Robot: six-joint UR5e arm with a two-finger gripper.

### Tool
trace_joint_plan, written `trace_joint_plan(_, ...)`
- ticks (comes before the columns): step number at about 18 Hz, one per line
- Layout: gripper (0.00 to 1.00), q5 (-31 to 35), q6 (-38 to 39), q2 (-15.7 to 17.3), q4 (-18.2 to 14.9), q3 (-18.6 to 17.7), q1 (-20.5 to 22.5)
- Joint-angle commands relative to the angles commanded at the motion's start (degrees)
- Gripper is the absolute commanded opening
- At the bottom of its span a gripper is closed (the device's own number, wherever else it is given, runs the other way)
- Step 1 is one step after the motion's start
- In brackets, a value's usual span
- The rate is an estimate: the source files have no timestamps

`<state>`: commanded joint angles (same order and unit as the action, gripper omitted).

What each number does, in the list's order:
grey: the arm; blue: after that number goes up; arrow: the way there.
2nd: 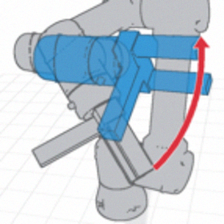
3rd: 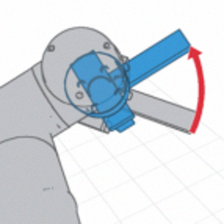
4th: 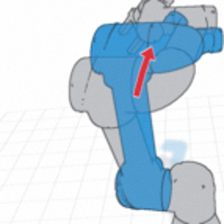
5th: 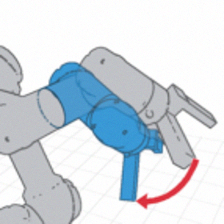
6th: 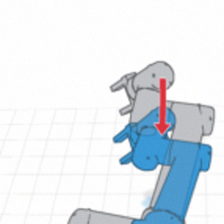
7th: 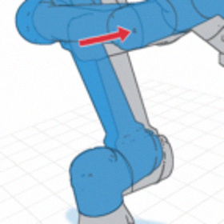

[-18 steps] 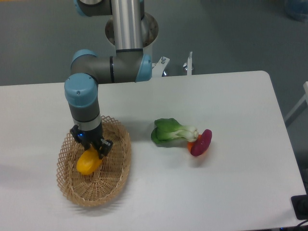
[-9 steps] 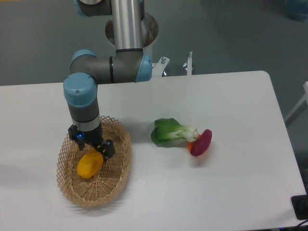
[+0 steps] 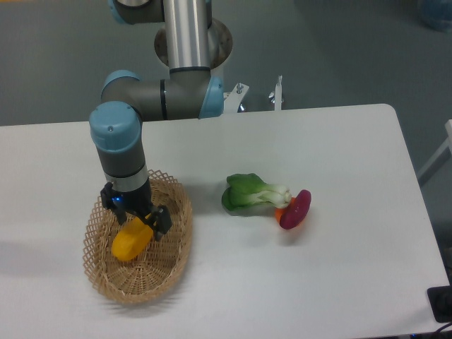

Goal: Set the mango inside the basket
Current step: 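Lift the open gripper up and away from the mango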

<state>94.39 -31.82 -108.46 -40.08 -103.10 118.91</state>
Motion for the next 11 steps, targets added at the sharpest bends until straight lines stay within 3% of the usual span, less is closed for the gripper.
trace_joint_plan(3, 1.0, 0.1, -0.4, 1.9, -0.7, 0.1, 1.9)
trace_joint_plan(7, 1.0, 0.7, -13.0, 3.1, -8.0, 0.3, 3.7)
trace_joint_plan(11, 1.0, 0.6, -16.2, 4.9, -9.7, 0.4, 6.4)
